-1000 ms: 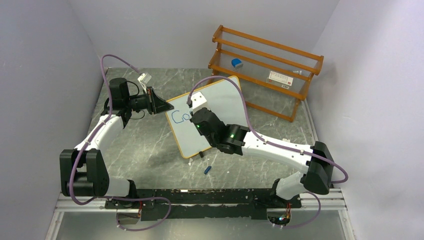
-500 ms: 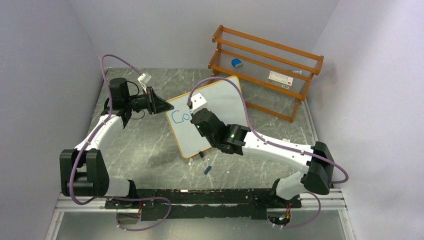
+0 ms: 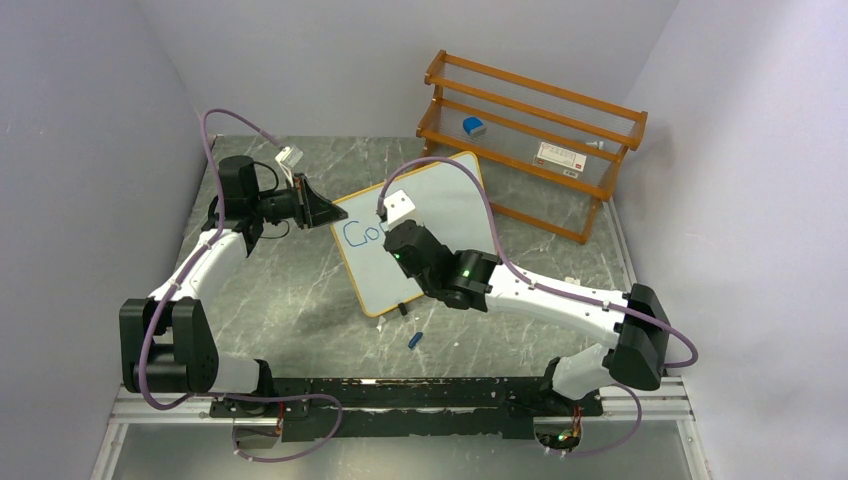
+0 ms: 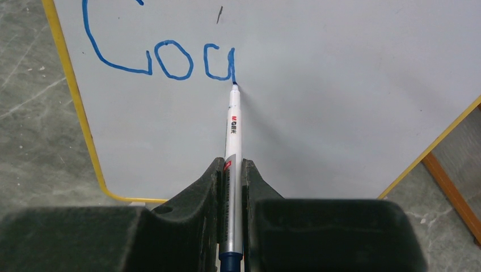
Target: Write a sentence on the whiteboard
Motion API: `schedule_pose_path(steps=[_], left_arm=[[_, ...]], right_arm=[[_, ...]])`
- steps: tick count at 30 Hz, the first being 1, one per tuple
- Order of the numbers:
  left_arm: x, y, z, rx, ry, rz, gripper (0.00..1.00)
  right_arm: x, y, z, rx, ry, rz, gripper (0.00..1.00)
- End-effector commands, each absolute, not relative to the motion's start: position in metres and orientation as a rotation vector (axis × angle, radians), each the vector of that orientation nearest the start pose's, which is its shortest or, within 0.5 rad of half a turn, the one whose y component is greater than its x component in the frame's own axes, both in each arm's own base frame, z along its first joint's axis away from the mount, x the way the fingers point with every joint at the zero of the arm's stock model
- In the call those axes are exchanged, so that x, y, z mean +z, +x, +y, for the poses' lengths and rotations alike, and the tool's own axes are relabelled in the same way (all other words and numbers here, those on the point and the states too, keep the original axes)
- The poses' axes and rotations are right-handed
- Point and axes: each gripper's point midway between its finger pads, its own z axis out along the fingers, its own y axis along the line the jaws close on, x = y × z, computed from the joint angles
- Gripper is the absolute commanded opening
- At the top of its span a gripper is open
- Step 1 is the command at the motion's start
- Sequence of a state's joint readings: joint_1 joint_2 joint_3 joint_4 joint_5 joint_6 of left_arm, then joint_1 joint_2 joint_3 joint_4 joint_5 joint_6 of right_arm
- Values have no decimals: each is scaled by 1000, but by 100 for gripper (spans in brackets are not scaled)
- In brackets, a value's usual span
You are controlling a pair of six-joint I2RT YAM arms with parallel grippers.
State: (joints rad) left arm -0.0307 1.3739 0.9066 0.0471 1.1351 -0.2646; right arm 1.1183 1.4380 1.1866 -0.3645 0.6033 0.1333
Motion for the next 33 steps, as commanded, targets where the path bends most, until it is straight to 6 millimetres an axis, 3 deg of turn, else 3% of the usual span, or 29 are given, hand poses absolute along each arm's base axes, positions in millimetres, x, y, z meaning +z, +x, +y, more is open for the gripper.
schedule_pose_path(steps=[1, 14, 21, 33], left_arm=[[215, 313, -181, -1332, 555, 1903, 5], [213, 312, -181, -1334, 549, 1917, 5], [212, 312, -181, -1334, 548, 1919, 5], [212, 313, -181, -1338, 547, 1920, 5]], right_arm=[[212, 260, 302, 83, -633, 1955, 0], [232, 259, 304, 150, -596, 1901, 0], [235, 269, 297, 188, -548, 1903, 0], [235, 270, 309, 243, -582, 1887, 0]])
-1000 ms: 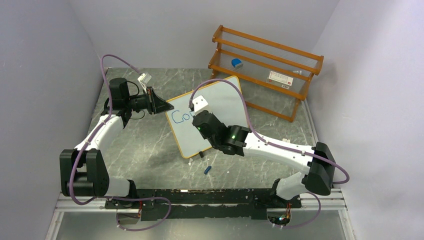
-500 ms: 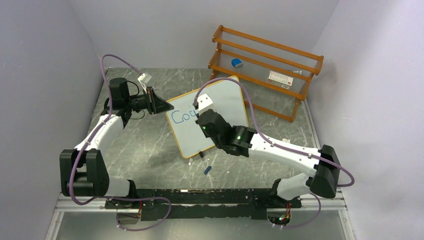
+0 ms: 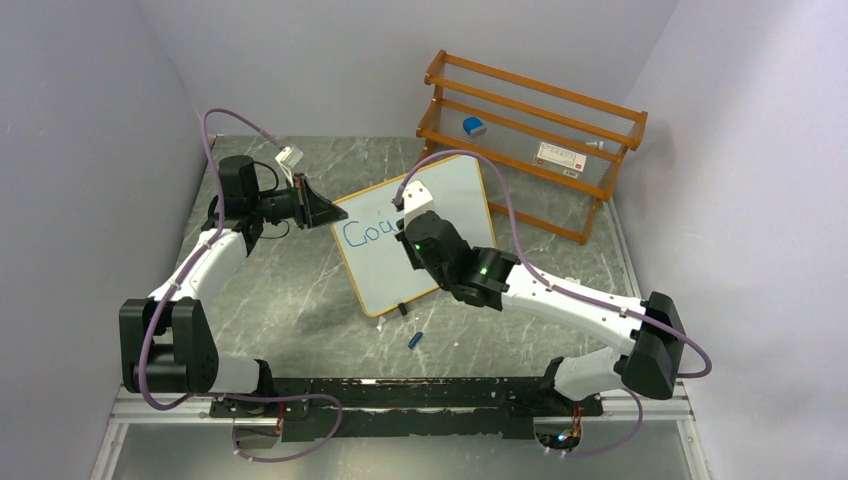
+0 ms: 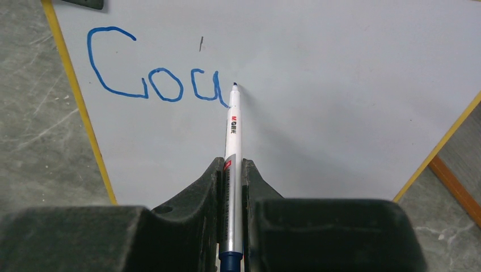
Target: Write a sentence on the whiteboard
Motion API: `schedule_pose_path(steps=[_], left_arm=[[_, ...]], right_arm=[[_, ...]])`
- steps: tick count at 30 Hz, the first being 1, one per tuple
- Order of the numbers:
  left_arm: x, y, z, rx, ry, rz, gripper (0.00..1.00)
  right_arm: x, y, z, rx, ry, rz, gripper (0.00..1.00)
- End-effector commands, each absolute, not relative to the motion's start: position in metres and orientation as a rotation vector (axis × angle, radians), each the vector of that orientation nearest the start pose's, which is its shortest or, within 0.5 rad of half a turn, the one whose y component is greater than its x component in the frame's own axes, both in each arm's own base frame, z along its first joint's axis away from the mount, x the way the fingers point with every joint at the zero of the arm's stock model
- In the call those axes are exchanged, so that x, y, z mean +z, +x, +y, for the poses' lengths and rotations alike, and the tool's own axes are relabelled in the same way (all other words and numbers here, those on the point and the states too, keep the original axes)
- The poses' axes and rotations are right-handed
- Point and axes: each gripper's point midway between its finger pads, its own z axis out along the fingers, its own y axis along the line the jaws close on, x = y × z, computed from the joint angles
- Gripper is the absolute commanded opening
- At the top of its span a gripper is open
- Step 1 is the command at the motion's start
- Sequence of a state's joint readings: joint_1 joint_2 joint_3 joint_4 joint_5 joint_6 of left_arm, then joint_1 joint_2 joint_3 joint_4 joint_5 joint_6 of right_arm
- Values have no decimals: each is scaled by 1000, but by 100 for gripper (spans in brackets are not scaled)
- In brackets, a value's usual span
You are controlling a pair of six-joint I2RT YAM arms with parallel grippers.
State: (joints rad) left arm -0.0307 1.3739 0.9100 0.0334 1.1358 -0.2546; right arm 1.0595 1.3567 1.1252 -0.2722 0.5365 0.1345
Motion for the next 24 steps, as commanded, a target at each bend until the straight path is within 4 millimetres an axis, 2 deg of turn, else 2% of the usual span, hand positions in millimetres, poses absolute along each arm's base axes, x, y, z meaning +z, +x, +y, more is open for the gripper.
schedule_pose_path(steps=[1, 17, 24], left_arm=[[212, 313, -181, -1336, 546, 1920, 5], [211, 313, -181, -1340, 548, 1921, 5], [211, 312, -181, -1340, 546, 1924, 5]], right_arm=[[234, 270, 310, 245, -585, 1889, 0], [239, 276, 318, 248, -580, 1867, 0], [235, 279, 316, 222, -568, 1874, 0]])
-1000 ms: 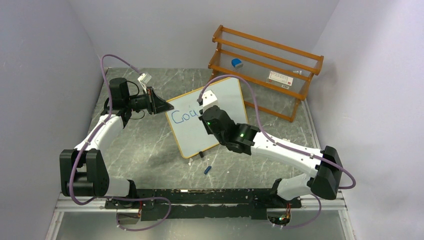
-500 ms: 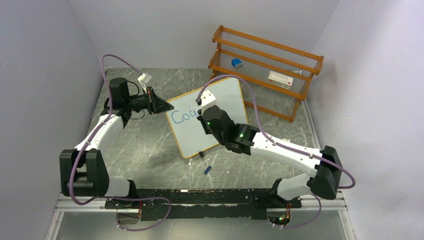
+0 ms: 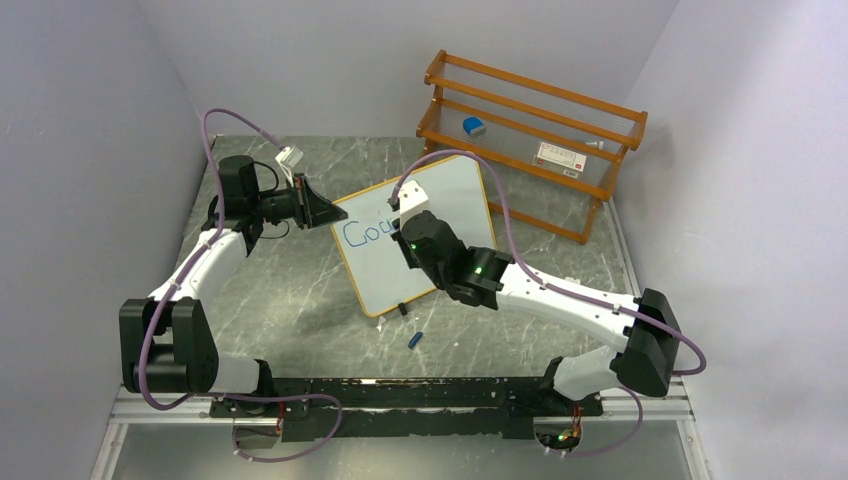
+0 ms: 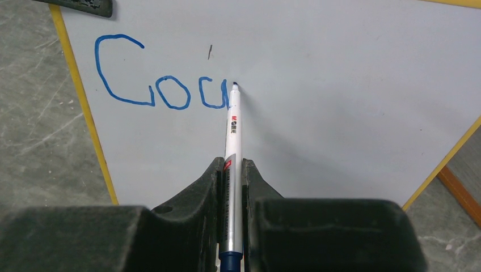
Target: Write a sentence on the whiteboard
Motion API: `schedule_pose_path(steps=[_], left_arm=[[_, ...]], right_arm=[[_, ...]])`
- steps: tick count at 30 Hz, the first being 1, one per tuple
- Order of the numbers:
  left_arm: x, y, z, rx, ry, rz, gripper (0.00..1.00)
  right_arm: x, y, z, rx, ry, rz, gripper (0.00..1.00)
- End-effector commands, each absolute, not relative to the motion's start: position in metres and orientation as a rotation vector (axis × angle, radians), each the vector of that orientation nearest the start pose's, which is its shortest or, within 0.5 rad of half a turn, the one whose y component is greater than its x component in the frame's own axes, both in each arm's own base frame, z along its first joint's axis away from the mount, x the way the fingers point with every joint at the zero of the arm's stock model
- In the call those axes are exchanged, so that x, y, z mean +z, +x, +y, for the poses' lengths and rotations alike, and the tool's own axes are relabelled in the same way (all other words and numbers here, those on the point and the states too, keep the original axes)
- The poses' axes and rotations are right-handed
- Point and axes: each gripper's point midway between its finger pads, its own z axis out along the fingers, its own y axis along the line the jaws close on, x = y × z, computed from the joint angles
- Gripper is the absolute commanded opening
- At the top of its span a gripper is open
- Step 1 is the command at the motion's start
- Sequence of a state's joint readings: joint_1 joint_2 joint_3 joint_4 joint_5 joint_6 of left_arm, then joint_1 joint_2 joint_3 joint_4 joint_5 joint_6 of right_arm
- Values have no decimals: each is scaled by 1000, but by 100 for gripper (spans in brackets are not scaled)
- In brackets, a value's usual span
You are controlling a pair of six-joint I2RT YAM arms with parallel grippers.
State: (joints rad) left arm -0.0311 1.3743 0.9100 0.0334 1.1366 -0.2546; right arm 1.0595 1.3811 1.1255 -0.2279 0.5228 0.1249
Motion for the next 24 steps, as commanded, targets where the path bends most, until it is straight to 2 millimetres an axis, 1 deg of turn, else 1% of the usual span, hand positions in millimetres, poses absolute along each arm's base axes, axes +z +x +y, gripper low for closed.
schedule_pose_path(steps=[1, 9, 17, 24], left_arm=[[211, 313, -181, -1340, 546, 1923, 5], [211, 313, -181, -1342, 547, 1922, 5], [211, 313, -181, -1339, 546, 1924, 5], [211, 313, -181, -1339, 546, 1925, 5]], right_arm=[[233, 279, 316, 216, -566, 1879, 0], [223, 275, 305, 187, -570, 1915, 0], [210, 267, 302, 190, -600, 1964, 0], [206, 262, 298, 194, -604, 1985, 0]])
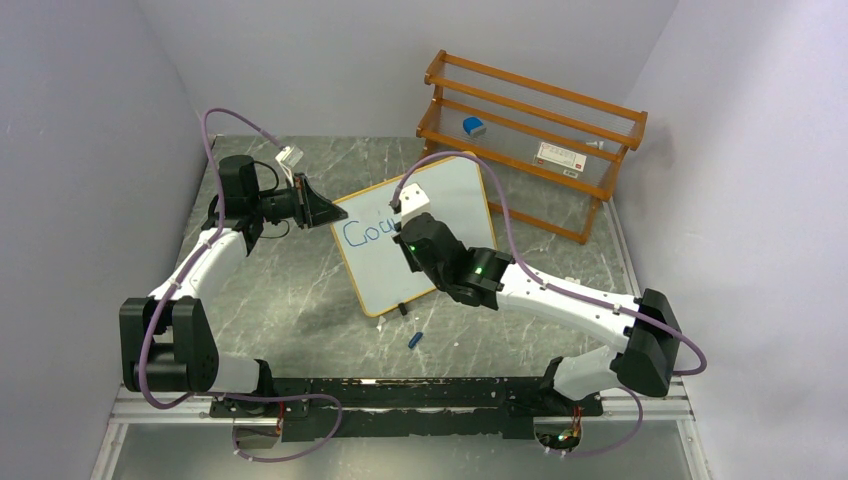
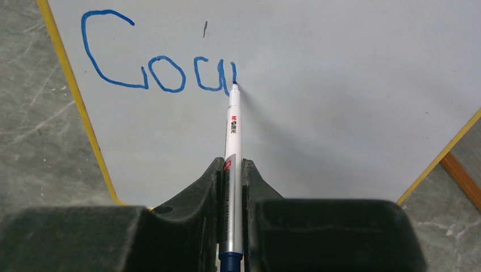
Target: Write a sentence on the whiteboard
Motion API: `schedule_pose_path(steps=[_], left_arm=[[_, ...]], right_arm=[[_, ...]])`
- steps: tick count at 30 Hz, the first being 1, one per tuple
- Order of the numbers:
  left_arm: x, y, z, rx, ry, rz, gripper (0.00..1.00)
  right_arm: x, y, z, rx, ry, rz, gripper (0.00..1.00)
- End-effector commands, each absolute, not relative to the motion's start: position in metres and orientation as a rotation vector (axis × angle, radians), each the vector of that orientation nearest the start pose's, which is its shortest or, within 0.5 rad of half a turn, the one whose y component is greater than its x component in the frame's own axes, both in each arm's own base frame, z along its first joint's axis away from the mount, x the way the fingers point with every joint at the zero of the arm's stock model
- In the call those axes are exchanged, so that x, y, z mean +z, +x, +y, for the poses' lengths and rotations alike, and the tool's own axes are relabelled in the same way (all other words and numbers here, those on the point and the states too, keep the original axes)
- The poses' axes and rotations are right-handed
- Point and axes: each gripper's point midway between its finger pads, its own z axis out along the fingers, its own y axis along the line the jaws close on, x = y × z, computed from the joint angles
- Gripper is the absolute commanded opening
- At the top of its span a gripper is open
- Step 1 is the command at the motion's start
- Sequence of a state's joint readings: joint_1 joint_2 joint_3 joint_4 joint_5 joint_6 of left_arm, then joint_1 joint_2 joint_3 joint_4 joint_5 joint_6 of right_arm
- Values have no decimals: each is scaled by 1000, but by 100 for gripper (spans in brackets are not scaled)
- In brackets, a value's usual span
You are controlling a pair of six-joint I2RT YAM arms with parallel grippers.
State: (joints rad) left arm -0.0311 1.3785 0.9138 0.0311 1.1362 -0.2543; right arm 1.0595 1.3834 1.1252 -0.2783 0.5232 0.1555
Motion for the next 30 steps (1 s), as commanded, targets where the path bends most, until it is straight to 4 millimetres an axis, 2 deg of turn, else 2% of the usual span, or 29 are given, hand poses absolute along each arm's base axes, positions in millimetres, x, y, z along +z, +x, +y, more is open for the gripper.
schedule_pose_path(steps=[1, 10, 16, 30], left_arm=[[210, 313, -181, -1340, 546, 1925, 5], [210, 313, -181, -1339, 546, 1924, 5], [210, 313, -182, -1341, 545, 1927, 5], [210, 312, -182, -1343, 550, 1926, 5]], right_arm=[[205, 262, 297, 192, -606, 1988, 0], [205, 261, 297, 197, -607, 1988, 0], [213, 266, 304, 216, -595, 1954, 0], [229, 277, 304, 210, -534, 1897, 0]])
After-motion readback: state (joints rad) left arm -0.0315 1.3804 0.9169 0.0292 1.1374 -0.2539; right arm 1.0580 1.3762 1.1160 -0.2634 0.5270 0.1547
